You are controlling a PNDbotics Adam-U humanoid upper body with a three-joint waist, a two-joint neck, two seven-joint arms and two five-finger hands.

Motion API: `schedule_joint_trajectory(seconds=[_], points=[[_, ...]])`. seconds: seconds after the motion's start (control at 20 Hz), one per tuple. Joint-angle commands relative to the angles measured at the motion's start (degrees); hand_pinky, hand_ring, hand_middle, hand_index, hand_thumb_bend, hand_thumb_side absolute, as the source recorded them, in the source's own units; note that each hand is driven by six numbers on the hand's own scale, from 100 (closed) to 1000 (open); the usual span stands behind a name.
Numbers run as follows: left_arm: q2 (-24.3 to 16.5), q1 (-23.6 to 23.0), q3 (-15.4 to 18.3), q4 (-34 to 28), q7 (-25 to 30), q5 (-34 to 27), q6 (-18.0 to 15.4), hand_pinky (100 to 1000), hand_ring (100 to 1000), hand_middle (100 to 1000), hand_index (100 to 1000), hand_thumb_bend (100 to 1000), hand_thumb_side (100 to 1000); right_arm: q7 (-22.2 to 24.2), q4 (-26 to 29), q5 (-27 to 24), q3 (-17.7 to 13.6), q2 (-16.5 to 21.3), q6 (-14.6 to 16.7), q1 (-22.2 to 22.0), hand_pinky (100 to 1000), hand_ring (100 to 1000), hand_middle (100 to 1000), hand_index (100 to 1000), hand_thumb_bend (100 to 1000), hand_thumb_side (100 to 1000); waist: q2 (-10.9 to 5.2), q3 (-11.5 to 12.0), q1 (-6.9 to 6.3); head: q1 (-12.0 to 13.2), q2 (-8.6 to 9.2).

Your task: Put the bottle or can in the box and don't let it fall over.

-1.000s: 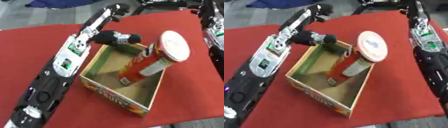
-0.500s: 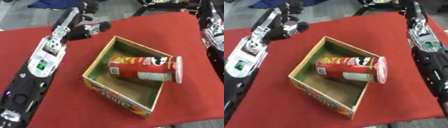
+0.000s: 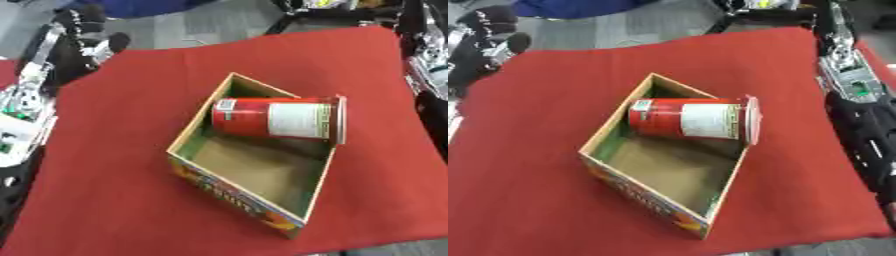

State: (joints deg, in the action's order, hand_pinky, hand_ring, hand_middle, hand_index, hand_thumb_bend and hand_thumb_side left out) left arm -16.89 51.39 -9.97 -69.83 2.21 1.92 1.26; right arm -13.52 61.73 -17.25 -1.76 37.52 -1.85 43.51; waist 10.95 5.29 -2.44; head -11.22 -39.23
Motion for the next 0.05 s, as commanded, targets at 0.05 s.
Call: schedule_joint_trajectory(seconds=[0.05], points=[[-3.6, -0.5, 2.4, 0.1, -1.5, -0.5, 0.2, 796, 857, 781, 865, 776, 540, -0.4, 1.2, -0.3, -0.8, 2.8, 0.1, 0.5, 872, 777, 820, 879, 100, 969, -1.66, 0.9, 0.59, -0.2, -0.19]])
